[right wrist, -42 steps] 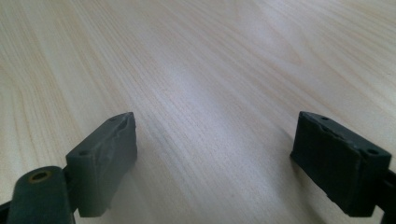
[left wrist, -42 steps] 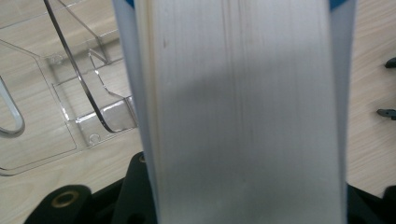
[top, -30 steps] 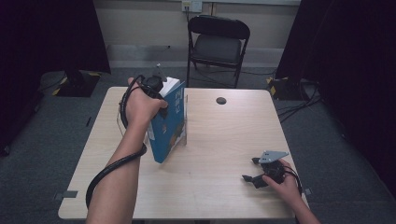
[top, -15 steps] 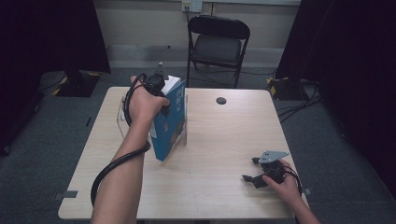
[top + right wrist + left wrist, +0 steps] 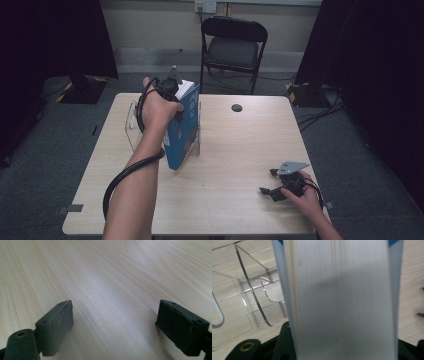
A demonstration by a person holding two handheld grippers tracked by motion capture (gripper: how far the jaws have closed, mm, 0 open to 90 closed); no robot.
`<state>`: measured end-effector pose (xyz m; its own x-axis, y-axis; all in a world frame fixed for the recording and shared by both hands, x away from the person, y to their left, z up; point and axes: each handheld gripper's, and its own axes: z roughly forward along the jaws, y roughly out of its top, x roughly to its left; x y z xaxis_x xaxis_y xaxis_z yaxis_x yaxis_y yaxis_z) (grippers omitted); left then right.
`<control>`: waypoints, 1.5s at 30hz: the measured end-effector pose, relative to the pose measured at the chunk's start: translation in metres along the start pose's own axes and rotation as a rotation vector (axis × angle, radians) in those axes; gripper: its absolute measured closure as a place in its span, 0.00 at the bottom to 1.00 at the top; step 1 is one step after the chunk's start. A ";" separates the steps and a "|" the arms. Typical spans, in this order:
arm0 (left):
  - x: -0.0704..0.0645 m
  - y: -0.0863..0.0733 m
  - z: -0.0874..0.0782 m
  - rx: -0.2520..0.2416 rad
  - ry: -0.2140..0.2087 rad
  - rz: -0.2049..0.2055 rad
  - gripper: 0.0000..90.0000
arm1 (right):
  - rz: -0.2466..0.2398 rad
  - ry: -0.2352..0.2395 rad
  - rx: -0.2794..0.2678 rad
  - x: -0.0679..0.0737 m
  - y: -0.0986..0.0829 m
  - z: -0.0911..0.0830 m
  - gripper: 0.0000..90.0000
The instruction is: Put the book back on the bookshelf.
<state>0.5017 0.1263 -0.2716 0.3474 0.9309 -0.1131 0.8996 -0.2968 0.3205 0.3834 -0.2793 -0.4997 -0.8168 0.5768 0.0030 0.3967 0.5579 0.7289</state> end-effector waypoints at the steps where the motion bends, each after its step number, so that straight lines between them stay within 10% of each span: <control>1: 0.001 0.000 0.001 0.001 -0.001 -0.004 0.69 | 0.000 0.002 -0.002 0.000 0.000 0.000 0.14; 45: -0.002 0.009 0.029 -0.106 0.093 -0.104 0.68 | -0.006 0.002 -0.002 -0.002 0.001 0.001 0.14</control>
<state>0.5170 0.1155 -0.2954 0.2232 0.9726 -0.0647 0.8946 -0.1780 0.4099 0.3860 -0.2791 -0.4998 -0.8201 0.5722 -0.0003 0.3908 0.5606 0.7301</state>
